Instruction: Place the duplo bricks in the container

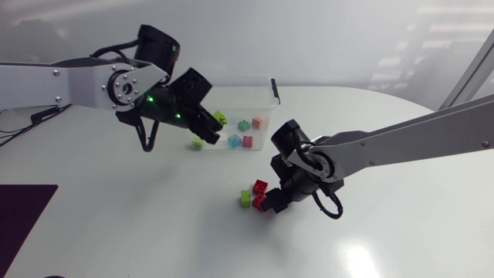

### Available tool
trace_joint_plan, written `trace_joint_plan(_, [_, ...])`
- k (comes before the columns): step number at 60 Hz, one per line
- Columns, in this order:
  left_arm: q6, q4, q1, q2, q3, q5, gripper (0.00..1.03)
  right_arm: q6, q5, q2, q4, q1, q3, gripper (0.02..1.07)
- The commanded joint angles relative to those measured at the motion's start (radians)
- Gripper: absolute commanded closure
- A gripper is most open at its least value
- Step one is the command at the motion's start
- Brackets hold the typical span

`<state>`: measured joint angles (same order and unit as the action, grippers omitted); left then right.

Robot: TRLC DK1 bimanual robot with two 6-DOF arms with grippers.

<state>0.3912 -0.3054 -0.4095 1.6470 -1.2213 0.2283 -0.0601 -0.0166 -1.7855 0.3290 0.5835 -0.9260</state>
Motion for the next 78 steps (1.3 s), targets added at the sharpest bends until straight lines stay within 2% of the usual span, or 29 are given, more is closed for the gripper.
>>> trace_joint_plan(1, [-0.048, 0.038, 0.040, -0.006, -0.026, 0.005, 0.79, -0.020, -0.008, -0.018, -0.018, -0.002, -0.010, 0.78])
trace_joint_plan(8, [-0.118, 0.141, 0.061, 0.020, -0.052, -0.012, 0.79, -0.014, -0.006, 0.044, -0.027, -0.013, 0.021, 0.84])
trace_joint_plan(13, [-0.157, 0.201, 0.071, 0.059, -0.084, -0.037, 0.78, -0.007, -0.006, 0.106, -0.015, -0.020, 0.032, 0.84])
trace_joint_plan(26, [-0.213, 0.236, 0.084, 0.197, -0.230, -0.073, 0.78, 0.013, -0.008, 0.268, 0.074, -0.037, 0.010, 0.84])
trace_joint_plan(32, [-0.241, 0.233, 0.101, 0.278, -0.322, -0.095, 0.74, 0.016, -0.008, 0.302, 0.105, -0.051, -0.031, 0.84])
trace_joint_plan(38, [-0.253, 0.203, 0.121, 0.359, -0.409, -0.104, 0.49, 0.025, -0.006, 0.308, 0.120, -0.068, -0.083, 0.84])
trace_joint_plan(40, [-0.250, 0.207, 0.124, 0.370, -0.417, -0.106, 0.34, 0.025, -0.006, 0.307, 0.122, -0.071, -0.102, 0.84])
trace_joint_plan(42, [-0.247, 0.215, 0.124, 0.375, -0.419, -0.113, 0.24, 0.026, -0.006, 0.305, 0.122, -0.074, -0.120, 0.84])
trace_joint_plan(52, [-0.239, 0.216, 0.124, 0.336, -0.392, -0.119, 0.06, 0.029, -0.002, 0.268, 0.133, -0.091, -0.235, 0.84])
trace_joint_plan(63, [-0.230, 0.213, 0.117, 0.206, -0.305, -0.121, 0.06, 0.026, 0.003, 0.192, 0.140, -0.100, -0.370, 0.84])
trace_joint_plan(71, [-0.183, 0.180, 0.077, 0.054, -0.168, -0.121, 0.06, 0.020, 0.001, 0.118, 0.131, -0.106, -0.468, 0.84])
trace_joint_plan(78, [-0.138, 0.138, 0.052, -0.041, -0.063, -0.089, 0.07, 0.017, 0.001, 0.044, 0.134, -0.116, -0.557, 0.83])
